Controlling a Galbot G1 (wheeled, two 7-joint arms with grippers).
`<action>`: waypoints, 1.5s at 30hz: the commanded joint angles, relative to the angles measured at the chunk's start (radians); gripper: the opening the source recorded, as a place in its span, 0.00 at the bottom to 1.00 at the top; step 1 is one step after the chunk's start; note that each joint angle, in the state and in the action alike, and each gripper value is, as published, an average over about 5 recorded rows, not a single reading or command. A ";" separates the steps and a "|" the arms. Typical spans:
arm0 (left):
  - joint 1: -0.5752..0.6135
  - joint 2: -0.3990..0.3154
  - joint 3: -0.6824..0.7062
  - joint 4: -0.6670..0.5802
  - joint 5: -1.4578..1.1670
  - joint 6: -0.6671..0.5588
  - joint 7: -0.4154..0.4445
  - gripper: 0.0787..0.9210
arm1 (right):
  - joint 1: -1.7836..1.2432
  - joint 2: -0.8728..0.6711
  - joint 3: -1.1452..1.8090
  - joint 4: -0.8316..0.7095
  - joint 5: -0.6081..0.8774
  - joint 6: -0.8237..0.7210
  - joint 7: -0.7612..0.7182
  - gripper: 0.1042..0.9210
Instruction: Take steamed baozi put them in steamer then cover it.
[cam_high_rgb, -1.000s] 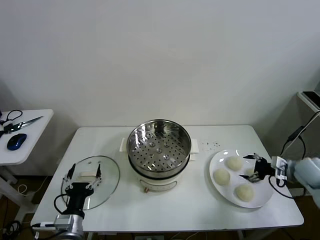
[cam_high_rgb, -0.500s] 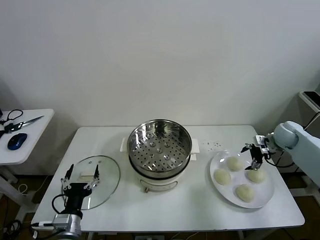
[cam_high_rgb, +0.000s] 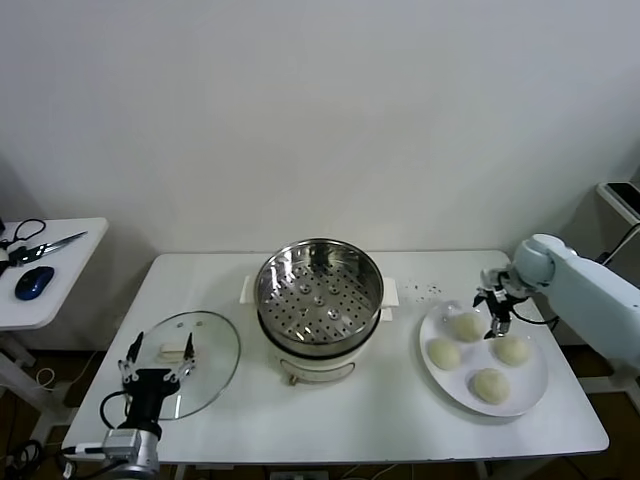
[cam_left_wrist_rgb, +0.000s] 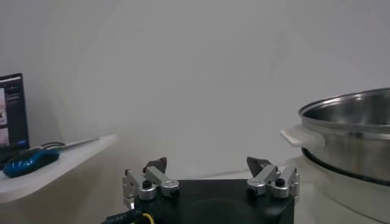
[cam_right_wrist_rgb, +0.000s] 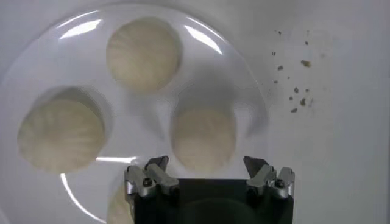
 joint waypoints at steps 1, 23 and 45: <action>-0.002 -0.002 0.000 0.000 0.000 0.003 0.000 0.88 | -0.007 0.056 -0.009 -0.044 -0.029 0.001 -0.003 0.88; 0.018 -0.004 -0.003 -0.010 -0.002 0.006 0.001 0.88 | 0.016 0.028 0.007 -0.003 -0.004 0.034 -0.005 0.69; 0.048 -0.003 0.008 -0.033 0.001 0.017 -0.004 0.88 | 0.825 0.256 -0.578 0.286 0.233 0.410 -0.101 0.68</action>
